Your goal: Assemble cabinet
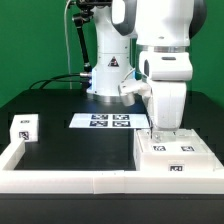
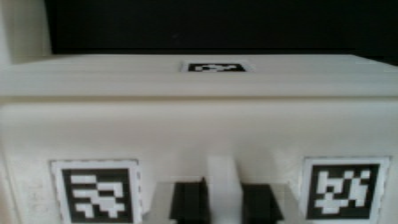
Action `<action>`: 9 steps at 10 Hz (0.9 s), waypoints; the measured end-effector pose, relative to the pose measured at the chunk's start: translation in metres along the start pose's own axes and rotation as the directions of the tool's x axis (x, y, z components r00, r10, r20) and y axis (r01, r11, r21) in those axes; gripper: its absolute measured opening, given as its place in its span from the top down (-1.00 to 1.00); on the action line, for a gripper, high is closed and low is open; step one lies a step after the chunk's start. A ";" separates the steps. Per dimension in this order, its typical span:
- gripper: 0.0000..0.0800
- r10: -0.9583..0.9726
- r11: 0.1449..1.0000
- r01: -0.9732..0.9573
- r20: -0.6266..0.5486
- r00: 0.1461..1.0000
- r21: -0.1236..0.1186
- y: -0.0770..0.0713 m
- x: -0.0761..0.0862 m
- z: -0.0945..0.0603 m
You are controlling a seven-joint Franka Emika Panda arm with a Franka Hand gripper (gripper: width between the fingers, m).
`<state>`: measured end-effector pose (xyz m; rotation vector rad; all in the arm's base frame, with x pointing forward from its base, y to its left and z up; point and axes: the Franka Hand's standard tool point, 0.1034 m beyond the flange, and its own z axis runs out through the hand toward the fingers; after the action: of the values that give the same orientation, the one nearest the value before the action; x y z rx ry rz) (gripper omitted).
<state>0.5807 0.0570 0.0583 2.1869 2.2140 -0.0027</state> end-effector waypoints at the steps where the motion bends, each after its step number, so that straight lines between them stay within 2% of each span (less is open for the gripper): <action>1: 0.83 -0.001 1.000 0.001 0.000 1.000 0.000 0.000 0.000 0.000; 2: 0.83 -0.007 1.000 0.007 0.000 1.000 0.000 0.000 0.000 0.000; 3: 0.61 -0.015 1.000 0.015 0.001 1.000 0.001 0.000 -0.001 0.000; 4: 0.61 -0.016 1.000 0.016 0.003 1.000 -0.001 0.000 -0.003 -0.001; 5: 0.15 -0.015 1.000 0.015 0.001 1.000 -0.015 -0.002 -0.004 -0.004; 6: -0.19 -0.012 0.999 0.012 -0.003 1.000 -0.036 -0.006 -0.006 -0.007; 7: -0.19 0.004 0.999 -0.004 -0.004 1.000 -0.053 -0.012 -0.009 -0.011; 8: -0.65 0.023 0.996 -0.024 -0.013 1.000 -0.085 -0.020 -0.012 -0.018; 9: -0.89 0.034 0.994 -0.036 -0.019 0.999 -0.107 -0.030 -0.017 -0.022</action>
Offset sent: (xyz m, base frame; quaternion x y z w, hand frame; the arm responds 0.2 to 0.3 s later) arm -0.0050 -0.0134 0.0045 0.0032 -0.0261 -0.0404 0.9988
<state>0.5502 0.0396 0.0803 2.1763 2.1309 0.1334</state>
